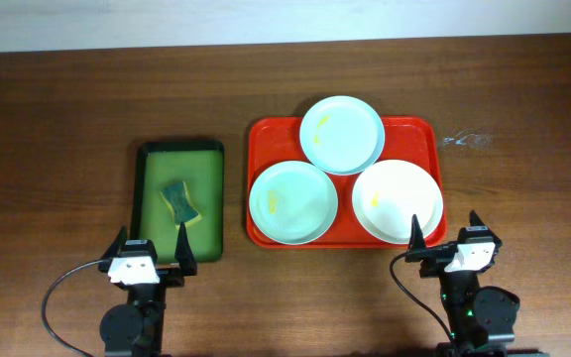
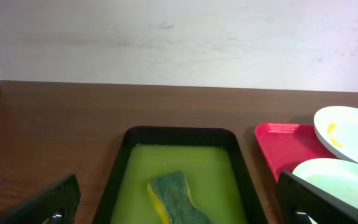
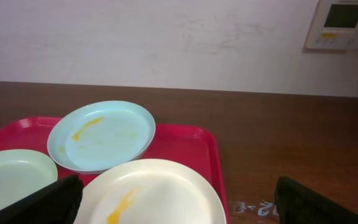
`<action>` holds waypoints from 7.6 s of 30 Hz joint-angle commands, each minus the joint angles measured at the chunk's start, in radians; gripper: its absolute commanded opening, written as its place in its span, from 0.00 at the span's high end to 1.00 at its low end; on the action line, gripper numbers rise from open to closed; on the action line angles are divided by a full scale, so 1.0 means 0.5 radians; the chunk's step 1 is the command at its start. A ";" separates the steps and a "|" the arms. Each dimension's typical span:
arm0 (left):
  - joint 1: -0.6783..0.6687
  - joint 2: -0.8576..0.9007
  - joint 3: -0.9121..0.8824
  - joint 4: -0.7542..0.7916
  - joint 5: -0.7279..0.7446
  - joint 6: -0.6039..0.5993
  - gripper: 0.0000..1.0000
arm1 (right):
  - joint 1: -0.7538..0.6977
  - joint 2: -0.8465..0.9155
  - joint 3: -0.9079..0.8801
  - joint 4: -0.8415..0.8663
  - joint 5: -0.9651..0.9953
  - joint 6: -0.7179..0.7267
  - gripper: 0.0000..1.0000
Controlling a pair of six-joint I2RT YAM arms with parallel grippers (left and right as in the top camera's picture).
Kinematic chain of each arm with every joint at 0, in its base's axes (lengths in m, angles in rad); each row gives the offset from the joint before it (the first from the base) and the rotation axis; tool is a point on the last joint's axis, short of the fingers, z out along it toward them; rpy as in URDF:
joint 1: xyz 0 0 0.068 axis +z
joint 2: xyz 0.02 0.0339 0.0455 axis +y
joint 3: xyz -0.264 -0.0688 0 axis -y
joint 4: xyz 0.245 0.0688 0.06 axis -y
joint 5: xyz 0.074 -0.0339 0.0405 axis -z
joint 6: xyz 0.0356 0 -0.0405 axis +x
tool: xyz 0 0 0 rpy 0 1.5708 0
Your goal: Clean dirty plates on tray and stack at the side
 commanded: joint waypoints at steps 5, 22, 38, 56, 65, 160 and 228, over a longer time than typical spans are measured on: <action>0.008 -0.012 -0.013 0.008 -0.029 -0.018 0.01 | -0.013 -0.009 -0.016 -0.006 0.017 0.014 0.02; 0.008 -0.011 -0.013 0.008 -0.029 -0.018 0.01 | -0.013 -0.009 -0.016 -0.006 0.017 0.014 0.02; 0.008 -0.012 -0.013 0.008 -0.029 -0.018 0.01 | -0.013 -0.009 -0.016 -0.006 0.017 0.014 0.02; 0.007 -0.012 -0.013 1.010 1.707 -0.784 0.01 | -0.013 -0.009 -0.016 -0.005 0.017 0.014 0.02; 0.007 0.816 1.386 -0.334 0.882 -0.262 0.01 | -0.013 -0.009 -0.016 -0.006 0.017 0.014 0.02; 0.007 3.941 2.558 -1.894 -0.014 -0.758 0.62 | -0.013 -0.009 -0.016 -0.006 0.017 0.014 0.02; -1.414 3.937 2.741 -1.172 -0.245 -1.248 1.00 | -0.013 -0.009 -0.016 -0.006 0.017 0.014 0.02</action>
